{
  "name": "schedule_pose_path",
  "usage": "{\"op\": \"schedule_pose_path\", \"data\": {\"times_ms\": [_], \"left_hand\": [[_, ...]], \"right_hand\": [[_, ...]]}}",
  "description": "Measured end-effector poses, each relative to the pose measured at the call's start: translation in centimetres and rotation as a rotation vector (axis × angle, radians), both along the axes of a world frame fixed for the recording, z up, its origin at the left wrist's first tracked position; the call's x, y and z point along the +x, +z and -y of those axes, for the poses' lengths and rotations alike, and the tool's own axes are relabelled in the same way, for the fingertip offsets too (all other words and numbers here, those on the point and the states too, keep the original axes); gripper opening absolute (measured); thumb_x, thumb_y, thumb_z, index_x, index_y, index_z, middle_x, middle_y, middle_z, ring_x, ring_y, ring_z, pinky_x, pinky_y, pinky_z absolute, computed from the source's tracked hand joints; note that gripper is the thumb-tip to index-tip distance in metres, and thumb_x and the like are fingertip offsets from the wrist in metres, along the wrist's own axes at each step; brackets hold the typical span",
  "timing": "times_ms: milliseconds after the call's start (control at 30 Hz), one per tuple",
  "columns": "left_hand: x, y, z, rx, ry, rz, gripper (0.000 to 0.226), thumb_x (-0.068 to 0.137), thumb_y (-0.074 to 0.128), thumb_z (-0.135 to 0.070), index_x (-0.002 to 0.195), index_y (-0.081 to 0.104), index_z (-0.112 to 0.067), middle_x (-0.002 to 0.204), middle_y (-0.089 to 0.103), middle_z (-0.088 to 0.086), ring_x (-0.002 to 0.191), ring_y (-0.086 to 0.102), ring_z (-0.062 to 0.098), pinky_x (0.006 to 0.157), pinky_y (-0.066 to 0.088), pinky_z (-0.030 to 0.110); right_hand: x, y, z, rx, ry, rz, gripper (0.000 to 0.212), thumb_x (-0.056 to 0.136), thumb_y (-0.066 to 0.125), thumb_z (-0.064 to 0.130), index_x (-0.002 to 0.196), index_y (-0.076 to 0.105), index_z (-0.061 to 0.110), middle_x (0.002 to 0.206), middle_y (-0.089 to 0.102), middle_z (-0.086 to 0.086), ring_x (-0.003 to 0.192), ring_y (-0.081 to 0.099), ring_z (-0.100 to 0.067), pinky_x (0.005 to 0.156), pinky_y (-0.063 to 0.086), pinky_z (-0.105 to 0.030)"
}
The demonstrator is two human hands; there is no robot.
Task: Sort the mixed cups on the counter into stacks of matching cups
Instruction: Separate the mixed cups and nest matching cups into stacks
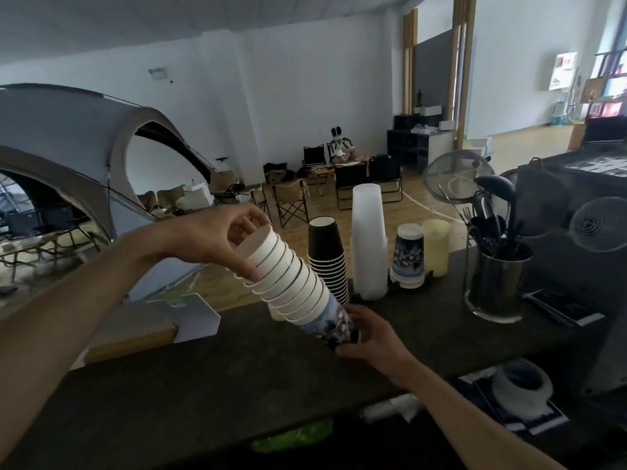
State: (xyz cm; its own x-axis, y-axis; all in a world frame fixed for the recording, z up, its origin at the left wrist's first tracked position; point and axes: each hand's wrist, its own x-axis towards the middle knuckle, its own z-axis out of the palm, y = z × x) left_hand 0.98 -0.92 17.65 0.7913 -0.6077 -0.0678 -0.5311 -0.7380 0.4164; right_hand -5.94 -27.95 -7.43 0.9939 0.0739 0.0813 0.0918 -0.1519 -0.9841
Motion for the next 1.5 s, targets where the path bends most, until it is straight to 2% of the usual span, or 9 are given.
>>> {"op": "schedule_pose_path", "data": {"times_ms": [167, 333, 533, 633, 800, 1000, 1267, 1400, 1500], "left_hand": [[0.8, -2.2, 1.2, 0.047, -0.032, -0.065, 0.099, 0.047, 0.091, -0.056, 0.131, 0.039, -0.051, 0.123, 0.053, -0.016, 0.111, 0.057, 0.01, 0.09, 0.056, 0.037], [1.3, -8.4, 5.9, 0.141, -0.091, -0.074, 0.106, 0.044, 0.08, -0.077, 0.136, 0.04, -0.046, 0.128, 0.053, -0.018, 0.115, 0.052, 0.004, 0.1, 0.048, 0.036], [-0.2, -13.7, 14.0, -0.209, -0.086, -0.062, 0.105, 0.048, 0.086, -0.062, 0.139, 0.044, -0.03, 0.128, 0.058, -0.015, 0.12, 0.055, 0.006, 0.102, 0.046, 0.031], [-0.4, -14.7, 18.1, -0.431, -0.016, -0.005, 0.094, 0.052, 0.091, -0.053, 0.132, 0.05, -0.026, 0.117, 0.063, -0.014, 0.109, 0.06, 0.005, 0.093, 0.052, 0.029], [-0.2, -14.5, 24.3, -0.672, 0.073, 0.158, 0.078, 0.058, 0.09, -0.041, 0.122, 0.052, -0.019, 0.111, 0.06, -0.011, 0.102, 0.059, 0.01, 0.083, 0.049, 0.026], [2.4, -13.0, 29.4, -0.818, 0.144, 0.224, 0.083, 0.065, 0.087, -0.024, 0.131, 0.037, -0.015, 0.11, 0.049, -0.007, 0.099, 0.051, 0.012, 0.079, 0.044, 0.031], [6.2, -14.1, 33.6, -1.019, 0.21, 0.287, 0.061, 0.075, 0.076, 0.003, 0.121, 0.04, -0.015, 0.11, 0.048, -0.01, 0.092, 0.048, -0.011, 0.076, 0.037, -0.003], [9.2, -15.5, 35.1, -1.002, 0.314, 0.239, 0.058, 0.085, 0.07, -0.002, 0.13, 0.039, -0.02, 0.115, 0.05, -0.016, 0.097, 0.047, -0.021, 0.089, 0.048, 0.019], [9.6, -15.5, 35.2, -0.856, 0.345, 0.148, 0.073, 0.081, 0.072, -0.007, 0.143, 0.032, -0.015, 0.133, 0.053, 0.006, 0.119, 0.055, 0.015, 0.099, 0.048, 0.043]], "right_hand": [[-2.8, 4.7, 7.5, 0.559, -0.116, 0.049, 0.072, 0.066, 0.083, 0.001, 0.13, 0.055, 0.014, 0.125, 0.063, -0.013, 0.111, 0.065, -0.029, 0.086, 0.056, -0.039], [-4.3, 10.5, 11.0, 0.67, -0.289, 0.184, 0.076, 0.065, 0.082, 0.011, 0.134, 0.051, 0.016, 0.121, 0.068, -0.012, 0.108, 0.067, -0.027, 0.082, 0.057, -0.032], [-4.3, 18.2, 10.9, 0.037, -0.509, 0.431, 0.053, 0.082, 0.077, 0.025, 0.131, 0.056, 0.021, 0.108, 0.067, 0.007, 0.099, 0.067, -0.013, 0.082, 0.058, -0.033], [-3.4, 21.2, 10.5, -0.373, -0.626, 0.487, 0.086, 0.076, 0.081, 0.04, 0.146, 0.032, 0.028, 0.122, 0.054, 0.01, 0.106, 0.054, -0.008, 0.087, 0.047, -0.026], [-0.5, 24.8, 10.8, -0.477, -0.677, 0.501, 0.089, 0.067, 0.086, 0.038, 0.139, 0.039, 0.015, 0.127, 0.061, -0.003, 0.112, 0.058, -0.019, 0.096, 0.05, -0.04], [2.6, 27.0, 12.7, -0.481, -0.68, 0.523, 0.082, 0.076, 0.08, 0.032, 0.145, 0.037, 0.019, 0.132, 0.059, -0.001, 0.114, 0.056, -0.019, 0.083, 0.038, -0.026], [7.0, 24.8, 14.6, -0.473, -0.649, 0.548, 0.082, 0.078, 0.079, 0.03, 0.146, 0.034, 0.021, 0.133, 0.059, -0.002, 0.119, 0.056, -0.022, 0.094, 0.048, -0.037], [8.7, 23.5, 15.8, -0.444, -0.645, 0.548, 0.081, 0.078, 0.078, 0.03, 0.146, 0.034, 0.022, 0.133, 0.059, -0.002, 0.12, 0.056, -0.023, 0.093, 0.046, -0.037], [10.1, 22.9, 16.6, -0.451, -0.636, 0.521, 0.083, 0.078, 0.078, 0.028, 0.146, 0.033, 0.02, 0.134, 0.058, -0.003, 0.121, 0.055, -0.025, 0.097, 0.046, -0.041]]}}
